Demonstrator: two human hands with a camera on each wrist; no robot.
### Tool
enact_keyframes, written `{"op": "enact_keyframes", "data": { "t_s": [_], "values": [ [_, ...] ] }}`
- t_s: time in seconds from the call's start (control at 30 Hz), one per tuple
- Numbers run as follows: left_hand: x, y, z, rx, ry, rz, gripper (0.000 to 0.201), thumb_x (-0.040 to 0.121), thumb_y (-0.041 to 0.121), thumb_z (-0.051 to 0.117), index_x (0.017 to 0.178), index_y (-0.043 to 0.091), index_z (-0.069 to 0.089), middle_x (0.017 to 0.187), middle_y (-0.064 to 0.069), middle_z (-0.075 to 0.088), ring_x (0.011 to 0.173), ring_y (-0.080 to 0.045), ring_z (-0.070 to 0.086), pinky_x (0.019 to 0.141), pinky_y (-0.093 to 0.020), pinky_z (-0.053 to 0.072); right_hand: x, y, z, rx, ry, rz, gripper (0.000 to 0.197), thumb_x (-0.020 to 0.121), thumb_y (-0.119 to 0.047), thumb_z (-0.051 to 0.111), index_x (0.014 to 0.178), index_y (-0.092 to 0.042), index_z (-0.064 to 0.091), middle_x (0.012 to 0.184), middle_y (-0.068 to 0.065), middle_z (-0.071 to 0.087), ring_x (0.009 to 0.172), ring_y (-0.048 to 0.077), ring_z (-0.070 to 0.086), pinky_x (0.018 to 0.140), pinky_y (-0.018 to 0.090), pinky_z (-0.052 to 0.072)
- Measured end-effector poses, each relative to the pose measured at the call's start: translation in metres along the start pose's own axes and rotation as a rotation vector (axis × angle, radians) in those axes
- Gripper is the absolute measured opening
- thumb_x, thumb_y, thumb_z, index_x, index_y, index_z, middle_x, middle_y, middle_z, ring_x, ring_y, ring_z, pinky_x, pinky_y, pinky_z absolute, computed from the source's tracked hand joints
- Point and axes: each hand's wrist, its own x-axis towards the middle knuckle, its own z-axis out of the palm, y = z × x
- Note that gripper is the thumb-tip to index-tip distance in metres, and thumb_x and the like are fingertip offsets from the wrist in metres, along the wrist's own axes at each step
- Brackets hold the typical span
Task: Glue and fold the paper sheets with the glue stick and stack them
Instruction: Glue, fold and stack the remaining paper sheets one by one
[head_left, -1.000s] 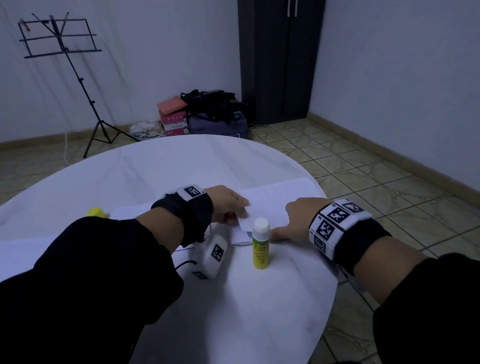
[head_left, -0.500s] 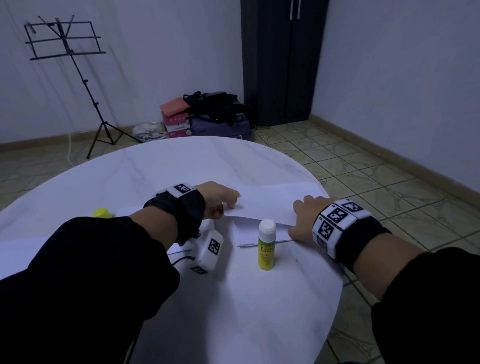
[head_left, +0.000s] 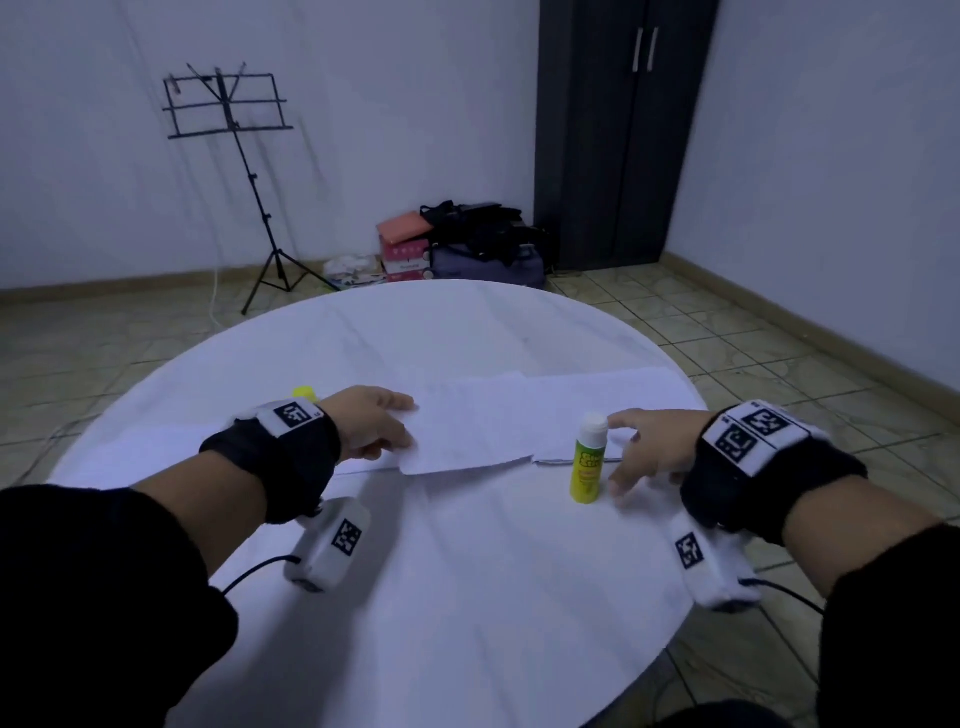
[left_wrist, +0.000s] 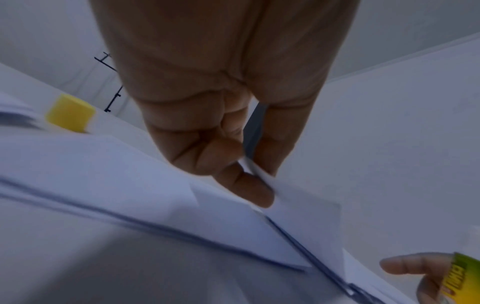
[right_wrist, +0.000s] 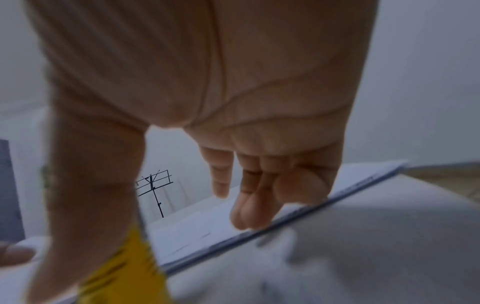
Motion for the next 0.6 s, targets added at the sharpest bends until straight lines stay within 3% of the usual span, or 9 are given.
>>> {"op": "enact_keyframes", "data": {
  "t_s": [0.07,0.17,0.23,0.3,0.43,0.47,0.53,0.6],
  "values": [
    [-0.014,-0.015,-0.012,0.029,-0.010,-0.024,0.051,0.079,-0.011,0.065,0.123,0.014,0.059,0.098,-0.012,0.061,0.064,-0.017,0.052,0.045,-0.017,0.040,-0.008,-0.004,0.008,0.140,-0.028,-0.034,0.069,0.074,-0.022,0.079,0.130,-0.030,0.040,0.088,0.000,0.053,0.073,0.015,0.056,0.054,0.021,0.042],
    [-0.038,-0.032,-0.024,0.125,-0.061,-0.047,0.050,0.079,-0.011,0.065,0.123,0.013,0.060,0.097,-0.012,0.062,0.059,-0.014,0.053,0.044,-0.017,0.040,-0.012,-0.009,0.021,0.230,-0.009,-0.037,0.033,0.079,-0.023,0.075,0.105,-0.028,0.055,0.077,0.005,0.055,0.061,0.018,0.051,0.053,0.022,0.039],
    [-0.055,-0.041,-0.027,0.264,-0.088,-0.038,0.048,0.080,-0.006,0.066,0.120,0.020,0.061,0.094,-0.009,0.063,0.050,-0.008,0.053,0.047,-0.017,0.042,-0.011,-0.011,0.029,0.234,0.022,-0.035,0.026,0.084,-0.024,0.069,0.107,-0.020,0.057,0.082,0.008,0.058,0.061,0.020,0.051,0.055,0.024,0.040],
    [-0.069,-0.045,-0.026,0.428,-0.117,-0.022,0.051,0.080,0.002,0.069,0.122,0.028,0.059,0.104,-0.008,0.063,0.048,-0.007,0.051,0.054,-0.018,0.045,-0.008,-0.013,0.033,0.211,0.048,-0.037,0.031,0.087,-0.026,0.065,0.116,-0.017,0.057,0.092,0.008,0.060,0.065,0.021,0.051,0.061,0.026,0.040],
    [-0.085,-0.052,-0.024,0.569,-0.150,0.009,0.057,0.082,0.014,0.070,0.133,0.031,0.052,0.122,-0.002,0.057,0.060,-0.007,0.053,0.060,-0.013,0.047,-0.014,-0.036,0.040,-0.072,0.149,-0.053,0.019,0.091,-0.036,0.057,0.092,-0.017,0.054,0.087,0.005,0.056,0.074,0.021,0.051,0.064,0.027,0.036],
    [-0.088,-0.053,-0.024,0.554,-0.151,0.011,0.057,0.083,0.017,0.071,0.134,0.030,0.051,0.122,-0.001,0.055,0.067,-0.006,0.055,0.064,-0.013,0.047,-0.018,-0.045,0.042,-0.135,0.173,-0.069,0.021,0.093,-0.035,0.054,0.089,-0.014,0.052,0.086,0.005,0.055,0.076,0.021,0.050,0.067,0.027,0.035],
    [-0.092,-0.055,-0.025,0.562,-0.125,0.021,0.061,0.082,0.025,0.072,0.137,0.029,0.047,0.131,-0.001,0.051,0.098,-0.011,0.057,0.084,-0.018,0.046,-0.023,-0.062,0.047,-0.165,0.193,-0.109,0.020,0.095,-0.031,0.051,0.089,-0.011,0.049,0.083,0.006,0.052,0.072,0.021,0.048,0.069,0.029,0.034],
    [-0.093,-0.058,-0.028,0.710,-0.095,0.041,0.070,0.083,0.035,0.071,0.144,0.026,0.037,0.149,-0.005,0.035,0.131,-0.019,0.041,0.104,-0.024,0.034,-0.023,-0.078,0.053,-0.140,0.186,-0.130,0.019,0.095,-0.028,0.049,0.086,-0.011,0.046,0.077,0.007,0.051,0.065,0.021,0.049,0.066,0.029,0.036]
  ]
}}
